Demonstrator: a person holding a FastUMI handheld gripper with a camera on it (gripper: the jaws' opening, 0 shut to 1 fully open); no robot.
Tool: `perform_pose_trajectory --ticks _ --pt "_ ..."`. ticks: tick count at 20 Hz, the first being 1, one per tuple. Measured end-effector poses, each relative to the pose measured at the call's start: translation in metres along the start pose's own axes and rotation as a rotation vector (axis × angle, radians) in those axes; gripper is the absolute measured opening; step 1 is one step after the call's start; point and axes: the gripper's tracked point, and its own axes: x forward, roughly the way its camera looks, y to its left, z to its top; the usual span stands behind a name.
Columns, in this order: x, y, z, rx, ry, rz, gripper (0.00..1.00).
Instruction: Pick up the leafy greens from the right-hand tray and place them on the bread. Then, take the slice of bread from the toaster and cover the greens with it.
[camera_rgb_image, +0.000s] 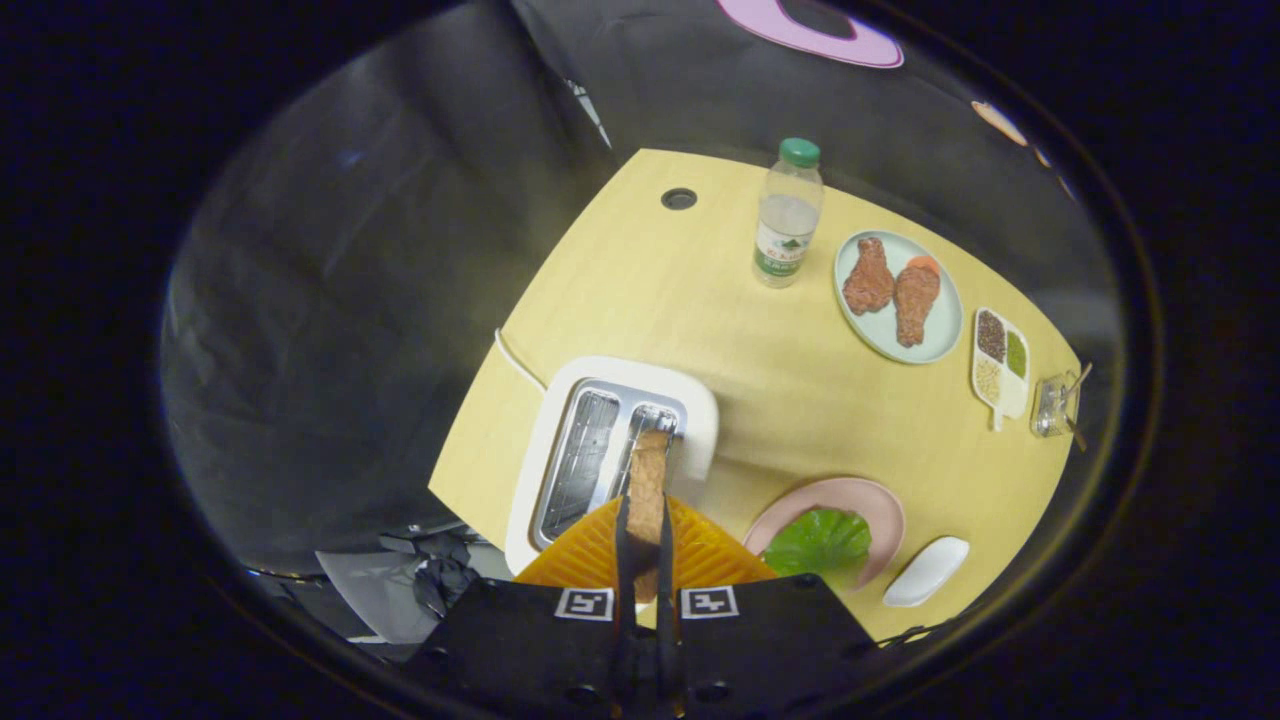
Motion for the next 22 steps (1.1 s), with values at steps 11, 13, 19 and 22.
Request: perform_pose_trajectory --ticks 11,13,19,22 --pt "-0.091 -0.07 0.006 0.26 -0.148 0.142 0.1" --pt "-0.095 -0.099 -0.012 0.331 -0.146 0.144 0.1" --pt "-0.053 -0.155 -0.089 0.564 -0.078 0.191 0.1" --pt "-0.015 -0.174 -0.116 0.653 -0.1 0.246 0.1"
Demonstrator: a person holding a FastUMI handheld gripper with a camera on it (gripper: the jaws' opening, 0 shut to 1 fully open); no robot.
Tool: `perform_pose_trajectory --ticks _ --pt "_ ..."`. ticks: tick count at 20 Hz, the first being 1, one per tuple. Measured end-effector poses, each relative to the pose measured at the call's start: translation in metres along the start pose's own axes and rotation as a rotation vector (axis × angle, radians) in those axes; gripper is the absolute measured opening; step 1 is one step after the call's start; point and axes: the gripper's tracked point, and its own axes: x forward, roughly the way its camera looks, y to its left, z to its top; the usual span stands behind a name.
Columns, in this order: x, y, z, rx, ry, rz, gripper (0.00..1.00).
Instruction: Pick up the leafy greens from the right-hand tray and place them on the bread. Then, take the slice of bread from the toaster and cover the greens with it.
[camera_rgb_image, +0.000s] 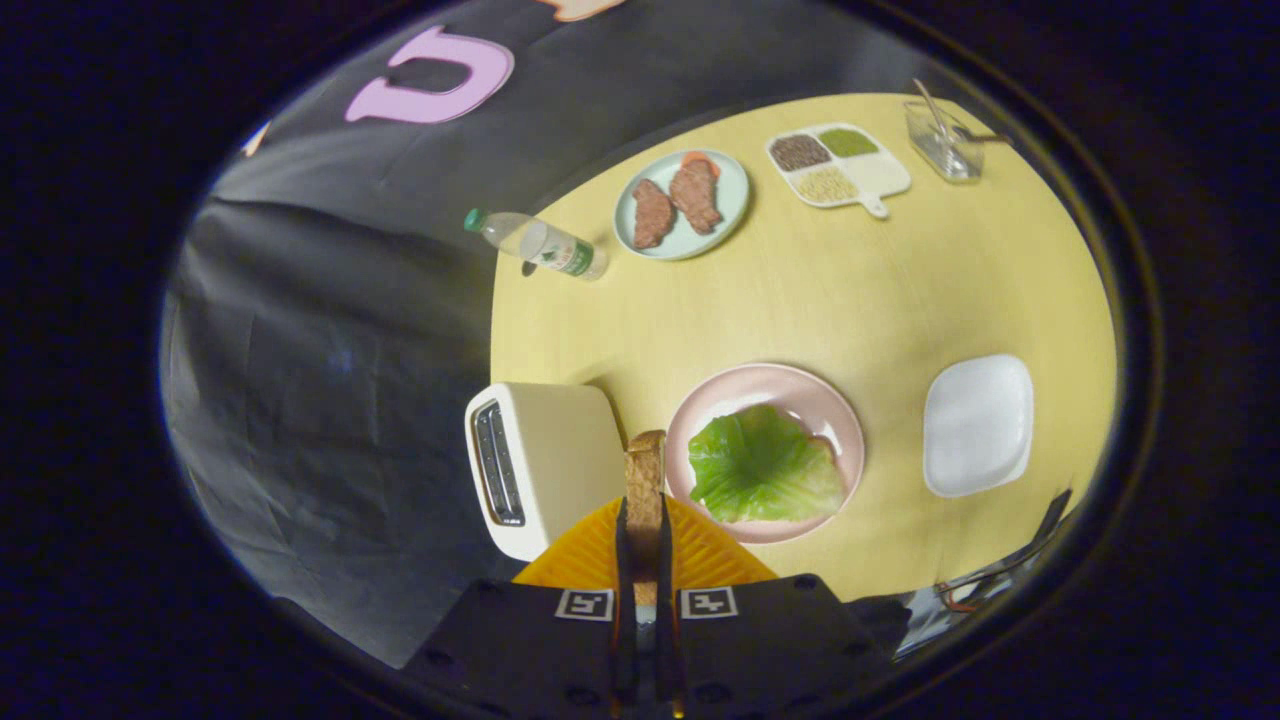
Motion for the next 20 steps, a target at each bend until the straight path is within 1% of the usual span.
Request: perform_pose_trajectory --ticks 2,3,4,8,11,15,20 --pt "0.018 -0.016 -0.001 0.03 -0.023 0.034 0.1" --pt "0.023 -0.012 0.001 0.053 -0.038 0.045 0.1" --pt "0.031 -0.02 -0.001 0.074 -0.042 0.054 0.1" --pt "0.056 -0.05 -0.008 0.128 -0.048 0.041 0.1" --pt "0.067 -0.077 -0.014 0.084 -0.061 -0.027 0.1" --pt "0.073 -0.103 -0.012 -0.015 -0.105 -0.12 0.1" --pt "0.078 -0.116 -0.015 -0.138 -0.147 -0.191 0.11"
